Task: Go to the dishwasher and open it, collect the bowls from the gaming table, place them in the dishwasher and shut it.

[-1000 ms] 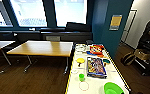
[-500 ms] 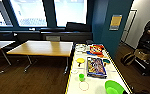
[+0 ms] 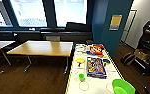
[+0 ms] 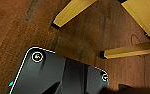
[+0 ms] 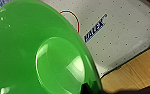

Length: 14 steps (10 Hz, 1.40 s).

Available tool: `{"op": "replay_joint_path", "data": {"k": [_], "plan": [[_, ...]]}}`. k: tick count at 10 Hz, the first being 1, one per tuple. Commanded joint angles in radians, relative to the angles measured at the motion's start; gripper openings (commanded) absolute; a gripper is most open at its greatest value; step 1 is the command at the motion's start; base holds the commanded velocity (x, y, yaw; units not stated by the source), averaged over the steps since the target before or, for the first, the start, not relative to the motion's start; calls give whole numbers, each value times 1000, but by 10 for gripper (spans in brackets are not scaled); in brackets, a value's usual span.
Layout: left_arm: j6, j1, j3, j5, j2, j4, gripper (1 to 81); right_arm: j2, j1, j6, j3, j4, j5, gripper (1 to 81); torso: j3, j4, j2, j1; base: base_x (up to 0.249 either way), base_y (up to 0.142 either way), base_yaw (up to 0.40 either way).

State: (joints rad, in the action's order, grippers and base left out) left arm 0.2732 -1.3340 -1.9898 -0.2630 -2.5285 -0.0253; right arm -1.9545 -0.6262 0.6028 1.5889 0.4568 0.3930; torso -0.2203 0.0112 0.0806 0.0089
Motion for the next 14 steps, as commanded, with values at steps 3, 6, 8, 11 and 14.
{"op": "replay_joint_path", "data": {"k": [3,6,8,11,14], "plan": [[-6,57,16,33,16,16,811,380,110,-20,-388,-136,37,10,0,0,0,0,0,0,0],[-8,57,11,33,14,16,811,501,34,-101,-525,-194,21,10,0,0,0,0,0,0,0],[-9,57,-4,33,-3,16,811,521,-133,-205,-564,-231,-121,10,0,0,0,0,0,0,0],[-9,57,-27,33,-10,16,811,448,-388,-294,-526,-265,-437,10,0,0,0,-1,0,0,0],[-9,57,-31,33,-12,16,811,359,-499,-294,-457,-326,-496,10,0,0,0,-1,0,0,0]]}}
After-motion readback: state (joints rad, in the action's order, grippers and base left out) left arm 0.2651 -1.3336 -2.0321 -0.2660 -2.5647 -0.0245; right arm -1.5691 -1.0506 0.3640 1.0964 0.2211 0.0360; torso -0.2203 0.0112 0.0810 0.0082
